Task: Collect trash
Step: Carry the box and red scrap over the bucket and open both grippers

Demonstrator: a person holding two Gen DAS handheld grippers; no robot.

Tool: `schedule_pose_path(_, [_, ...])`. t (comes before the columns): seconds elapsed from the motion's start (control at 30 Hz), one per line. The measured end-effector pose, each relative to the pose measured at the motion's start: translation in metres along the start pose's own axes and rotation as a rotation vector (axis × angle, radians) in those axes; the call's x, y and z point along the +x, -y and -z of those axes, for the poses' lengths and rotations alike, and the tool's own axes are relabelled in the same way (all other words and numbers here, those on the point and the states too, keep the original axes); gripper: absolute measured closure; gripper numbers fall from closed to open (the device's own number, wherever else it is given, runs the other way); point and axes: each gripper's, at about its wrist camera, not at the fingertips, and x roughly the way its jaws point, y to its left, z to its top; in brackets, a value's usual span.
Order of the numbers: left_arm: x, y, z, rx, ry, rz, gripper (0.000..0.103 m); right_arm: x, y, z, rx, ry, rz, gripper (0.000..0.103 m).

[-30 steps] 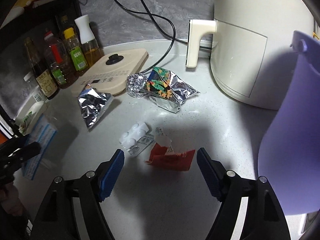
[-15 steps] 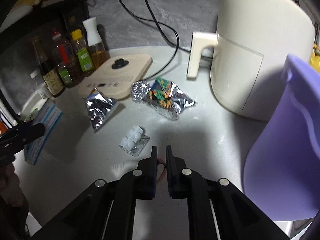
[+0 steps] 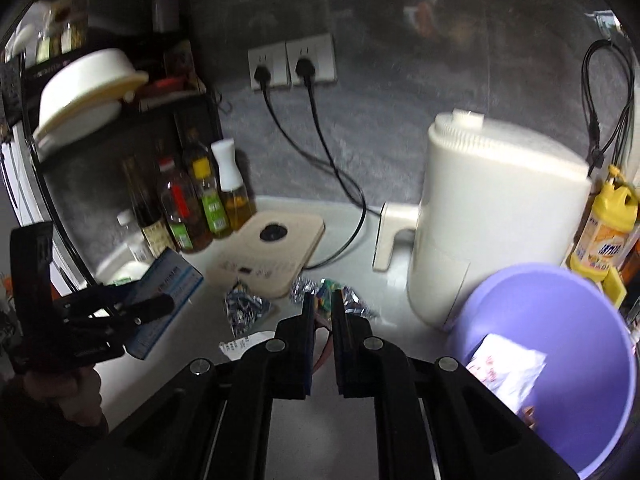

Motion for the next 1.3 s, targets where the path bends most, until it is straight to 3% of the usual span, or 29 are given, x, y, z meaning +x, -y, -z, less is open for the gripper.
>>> schedule_pose_path(0.33, [0.000, 0.066, -0.023, 0.059, 0.054, 0.035, 0.037, -0.043, 0.058, -0.009, 0.042, 0.076, 0.028, 0.094])
schedule_pose_path(0.8, [0.017, 0.162, -0.033, 0.123, 0.079, 0.099, 0.037, -0.101, 0.176, -0.006, 0.155, 0.156, 0.115, 0.093])
schedule_pose_path(0.87, [0.019, 0.176, -0.033, 0.128, 0.079, 0.103, 0.037, -0.100, 0.186, -0.005, 0.165, 0.141, 0.086, 0.090])
schedule_pose_path(0.9, [0.020, 0.181, -0.033, 0.130, 0.078, 0.104, 0.037, -0.101, 0.191, -0.003, 0.171, 0.137, 0.072, 0.081])
schedule_pose_path(0.93, [0.020, 0.185, -0.032, 0.133, 0.077, 0.103, 0.037, -0.103, 0.197, -0.001, 0.179, 0.148, 0.073, 0.052])
schedule_pose_path(0.97, [0.021, 0.189, -0.031, 0.135, 0.075, 0.100, 0.037, -0.106, 0.200, 0.001, 0.183, 0.163, 0.081, 0.036])
schedule_pose_path(1.17, [0.022, 0.208, -0.031, 0.102, 0.044, 0.109, 0.037, -0.118, 0.238, 0.023, 0.254, 0.173, 0.089, 0.036])
schedule_pose_path(1.3, [0.022, 0.228, -0.038, 0.147, 0.037, 0.082, 0.037, -0.129, 0.259, 0.037, 0.289, 0.179, 0.082, 0.031])
